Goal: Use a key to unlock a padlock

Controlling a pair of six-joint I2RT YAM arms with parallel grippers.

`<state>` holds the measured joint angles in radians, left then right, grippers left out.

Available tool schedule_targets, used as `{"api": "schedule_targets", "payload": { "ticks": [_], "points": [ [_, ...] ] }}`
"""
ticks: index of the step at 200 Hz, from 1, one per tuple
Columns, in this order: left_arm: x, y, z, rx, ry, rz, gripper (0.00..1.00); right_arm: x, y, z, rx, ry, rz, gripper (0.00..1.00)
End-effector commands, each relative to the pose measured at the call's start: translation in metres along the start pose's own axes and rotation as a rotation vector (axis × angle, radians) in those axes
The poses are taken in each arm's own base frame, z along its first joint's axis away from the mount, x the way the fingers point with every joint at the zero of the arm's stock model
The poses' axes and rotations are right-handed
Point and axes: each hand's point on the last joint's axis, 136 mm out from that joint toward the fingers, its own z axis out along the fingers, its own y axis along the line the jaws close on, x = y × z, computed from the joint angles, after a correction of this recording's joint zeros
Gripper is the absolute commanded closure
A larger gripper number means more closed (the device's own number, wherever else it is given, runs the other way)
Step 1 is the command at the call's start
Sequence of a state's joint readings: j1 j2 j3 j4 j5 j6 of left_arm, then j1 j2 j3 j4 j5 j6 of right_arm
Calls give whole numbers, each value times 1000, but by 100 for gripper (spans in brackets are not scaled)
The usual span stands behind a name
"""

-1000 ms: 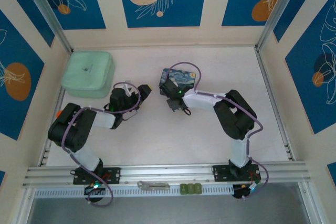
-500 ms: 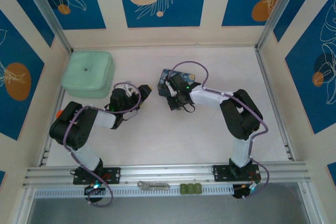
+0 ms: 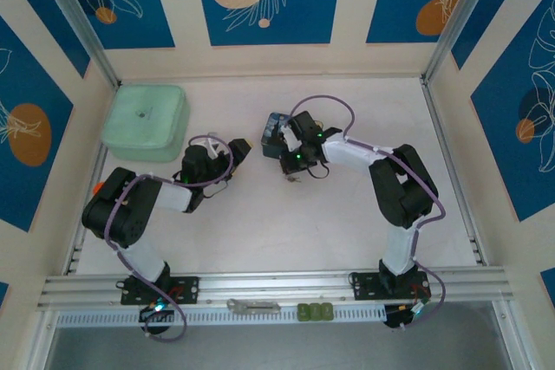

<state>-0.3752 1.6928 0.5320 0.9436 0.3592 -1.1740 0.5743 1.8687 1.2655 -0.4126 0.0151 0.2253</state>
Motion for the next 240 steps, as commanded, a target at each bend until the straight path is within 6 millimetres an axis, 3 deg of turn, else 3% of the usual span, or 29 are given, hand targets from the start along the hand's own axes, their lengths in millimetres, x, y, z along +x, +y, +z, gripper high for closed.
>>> {"api": "schedule_targets", "payload": {
  "ticks": [1, 100, 134, 175, 240],
  "points": [
    [-1, -11, 2, 43, 5, 10, 0, -10, 9, -2, 4, -5, -127, 100],
    [-4, -16, -3, 39, -10, 27, 0, -40, 25, -5, -55, -65, -262, 100],
    [-5, -16, -3, 41, -15, 29, 0, -46, 46, -14, -176, -98, -271, 100],
    [-6, -16, -4, 43, -25, 28, 0, -56, 75, -46, -538, -75, -90, 100],
    [-6, -17, -7, 47, -36, 35, 0, -67, 76, -60, -622, -88, 70, 100]
  ]
}}
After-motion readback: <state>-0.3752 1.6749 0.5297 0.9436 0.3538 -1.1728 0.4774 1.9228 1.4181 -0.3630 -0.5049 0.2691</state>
